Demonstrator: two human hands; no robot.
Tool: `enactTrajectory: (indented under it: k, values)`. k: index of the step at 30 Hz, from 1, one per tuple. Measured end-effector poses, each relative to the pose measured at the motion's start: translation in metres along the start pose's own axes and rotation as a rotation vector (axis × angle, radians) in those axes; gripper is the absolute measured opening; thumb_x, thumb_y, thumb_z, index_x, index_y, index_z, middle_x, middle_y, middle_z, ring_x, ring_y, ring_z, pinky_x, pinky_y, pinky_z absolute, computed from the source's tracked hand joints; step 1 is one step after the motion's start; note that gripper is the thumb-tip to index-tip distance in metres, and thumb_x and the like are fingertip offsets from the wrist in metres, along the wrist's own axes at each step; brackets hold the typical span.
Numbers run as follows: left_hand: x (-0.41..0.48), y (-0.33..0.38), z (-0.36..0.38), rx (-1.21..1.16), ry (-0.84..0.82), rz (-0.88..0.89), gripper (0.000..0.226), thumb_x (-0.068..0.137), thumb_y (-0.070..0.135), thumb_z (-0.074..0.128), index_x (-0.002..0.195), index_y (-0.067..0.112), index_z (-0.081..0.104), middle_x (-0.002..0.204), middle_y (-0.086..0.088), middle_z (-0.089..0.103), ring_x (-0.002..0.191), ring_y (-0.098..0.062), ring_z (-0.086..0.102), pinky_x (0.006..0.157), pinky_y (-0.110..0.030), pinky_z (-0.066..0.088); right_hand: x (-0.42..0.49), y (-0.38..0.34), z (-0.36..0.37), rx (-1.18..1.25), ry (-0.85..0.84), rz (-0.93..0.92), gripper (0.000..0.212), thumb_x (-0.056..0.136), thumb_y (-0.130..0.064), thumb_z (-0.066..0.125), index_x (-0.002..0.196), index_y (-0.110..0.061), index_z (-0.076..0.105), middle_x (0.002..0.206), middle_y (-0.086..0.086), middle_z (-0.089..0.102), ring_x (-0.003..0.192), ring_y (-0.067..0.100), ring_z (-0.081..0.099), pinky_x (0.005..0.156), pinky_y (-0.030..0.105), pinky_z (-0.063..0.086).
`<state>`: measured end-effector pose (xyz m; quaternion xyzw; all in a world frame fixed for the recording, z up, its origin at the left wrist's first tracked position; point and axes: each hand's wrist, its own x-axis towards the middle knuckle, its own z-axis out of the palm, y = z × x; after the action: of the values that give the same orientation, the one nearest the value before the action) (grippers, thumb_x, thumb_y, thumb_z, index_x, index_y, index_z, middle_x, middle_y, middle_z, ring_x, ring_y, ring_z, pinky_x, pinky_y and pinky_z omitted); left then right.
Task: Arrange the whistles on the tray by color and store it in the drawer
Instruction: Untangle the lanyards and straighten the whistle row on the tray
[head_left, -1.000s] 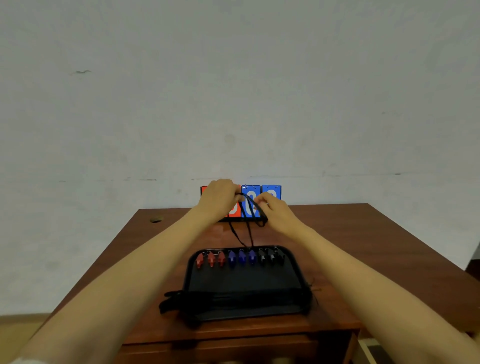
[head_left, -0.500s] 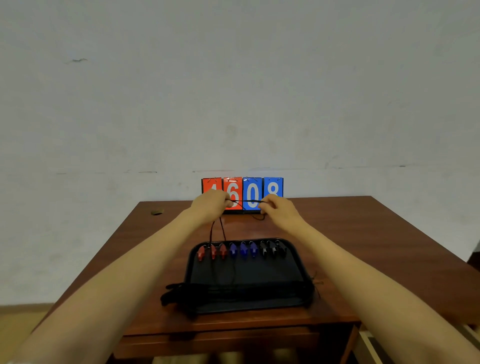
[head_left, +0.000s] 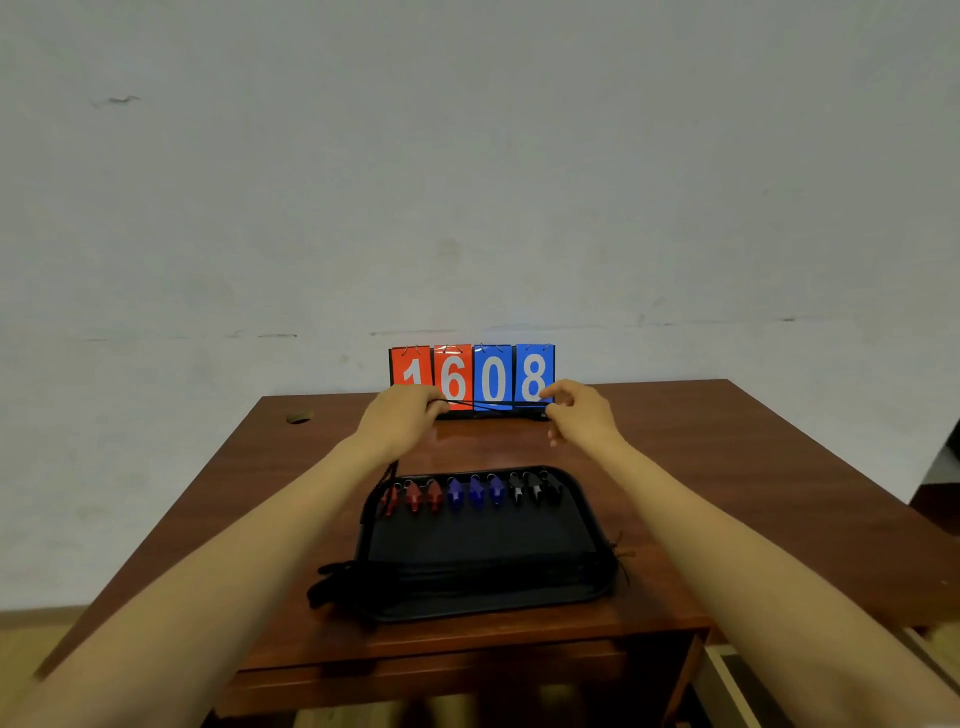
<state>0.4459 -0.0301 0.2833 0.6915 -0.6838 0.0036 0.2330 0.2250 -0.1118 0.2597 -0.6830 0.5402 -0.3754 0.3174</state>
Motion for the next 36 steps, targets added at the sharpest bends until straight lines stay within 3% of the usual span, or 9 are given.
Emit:
enactTrajectory:
  k: [3, 6, 8, 10, 13, 18, 22, 33, 36]
  values:
    - [-0.001, 0.005, 0.0, 0.005, 0.041, 0.032, 0.033, 0.099, 0.028, 0.043, 0.12, 0.013, 0.063, 0.118, -0.006, 0.066, 0.104, -0.021, 0.061, 0.09, -0.033, 0.049, -0.001, -0.002, 0.001, -0.156, -0.034, -0.015, 0.027, 0.093, -0.008, 0.046, 0.112, -0.006, 0.065, 0.124, 0.015, 0.062, 0.064, 0.018, 0.063, 0.058, 0.017, 0.052]
    - [-0.002, 0.005, 0.001, -0.014, 0.056, 0.052, 0.032, 0.098, 0.029, 0.046, 0.12, 0.014, 0.063, 0.119, -0.005, 0.066, 0.106, -0.02, 0.061, 0.09, -0.031, 0.048, -0.003, 0.0, 0.001, -0.337, -0.035, -0.042, 0.024, 0.094, -0.013, 0.046, 0.103, 0.0, 0.064, 0.109, 0.015, 0.066, 0.093, 0.028, 0.063, 0.078, 0.037, 0.056]
    - [-0.004, 0.005, 0.002, -0.019, 0.058, 0.064, 0.031, 0.097, 0.03, 0.048, 0.118, 0.014, 0.065, 0.117, -0.004, 0.067, 0.105, -0.02, 0.061, 0.089, -0.03, 0.047, -0.004, 0.002, 0.0, -0.317, -0.057, -0.014, 0.025, 0.094, -0.011, 0.041, 0.109, -0.005, 0.059, 0.103, 0.009, 0.062, 0.084, 0.025, 0.062, 0.075, 0.036, 0.055]
    - [-0.006, 0.005, 0.004, -0.027, 0.062, 0.069, 0.031, 0.097, 0.03, 0.049, 0.118, 0.014, 0.065, 0.116, -0.004, 0.067, 0.105, -0.019, 0.061, 0.088, -0.029, 0.047, -0.005, 0.0, -0.001, -0.168, -0.12, 0.063, 0.031, 0.093, -0.004, 0.033, 0.113, -0.012, 0.055, 0.084, 0.006, 0.06, 0.061, 0.019, 0.059, 0.059, 0.027, 0.05]
    - [-0.007, 0.003, 0.007, -0.045, 0.054, 0.055, 0.03, 0.097, 0.03, 0.049, 0.117, 0.015, 0.065, 0.116, -0.003, 0.067, 0.105, -0.018, 0.061, 0.089, -0.028, 0.047, -0.006, -0.001, -0.002, 0.155, -0.141, 0.161, 0.036, 0.092, 0.002, 0.03, 0.114, -0.003, 0.058, 0.059, 0.008, 0.053, 0.048, 0.02, 0.051, 0.047, 0.027, 0.045]
    - [-0.006, -0.002, 0.01, -0.067, 0.061, -0.002, 0.03, 0.096, 0.032, 0.049, 0.116, 0.016, 0.066, 0.114, -0.002, 0.068, 0.103, -0.018, 0.062, 0.089, -0.03, 0.049, -0.009, -0.003, -0.01, 0.474, -0.155, 0.177, 0.022, 0.097, -0.006, 0.046, 0.112, -0.001, 0.061, 0.08, 0.009, 0.065, 0.068, 0.015, 0.064, 0.052, 0.018, 0.055]
    - [-0.007, -0.002, 0.012, -0.071, 0.07, -0.003, 0.029, 0.097, 0.031, 0.049, 0.113, 0.016, 0.067, 0.109, -0.003, 0.07, 0.097, -0.018, 0.063, 0.083, -0.028, 0.05, -0.009, -0.004, -0.012, 0.5, -0.155, 0.135, 0.022, 0.094, -0.012, 0.057, 0.114, -0.007, 0.061, 0.098, 0.01, 0.065, 0.077, 0.013, 0.064, 0.059, 0.019, 0.056]
    - [-0.008, -0.011, 0.015, 0.029, 0.084, -0.111, 0.029, 0.097, 0.029, 0.046, 0.11, 0.013, 0.067, 0.108, -0.007, 0.07, 0.097, -0.026, 0.063, 0.088, -0.037, 0.047, -0.012, -0.007, -0.013, 0.791, -0.361, 0.167, 0.009, 0.092, -0.012, 0.059, 0.098, -0.015, 0.064, 0.081, 0.0, 0.061, 0.076, 0.011, 0.06, 0.07, 0.023, 0.053]
    - [-0.007, -0.01, 0.015, 0.018, 0.101, -0.109, 0.028, 0.097, 0.029, 0.047, 0.109, 0.014, 0.067, 0.107, -0.006, 0.07, 0.097, -0.026, 0.063, 0.088, -0.036, 0.048, -0.012, -0.009, -0.01, 0.584, -0.34, 0.124, 0.018, 0.085, -0.01, 0.068, 0.1, -0.016, 0.062, 0.087, 0.002, 0.06, 0.073, 0.012, 0.056, 0.067, 0.022, 0.049]
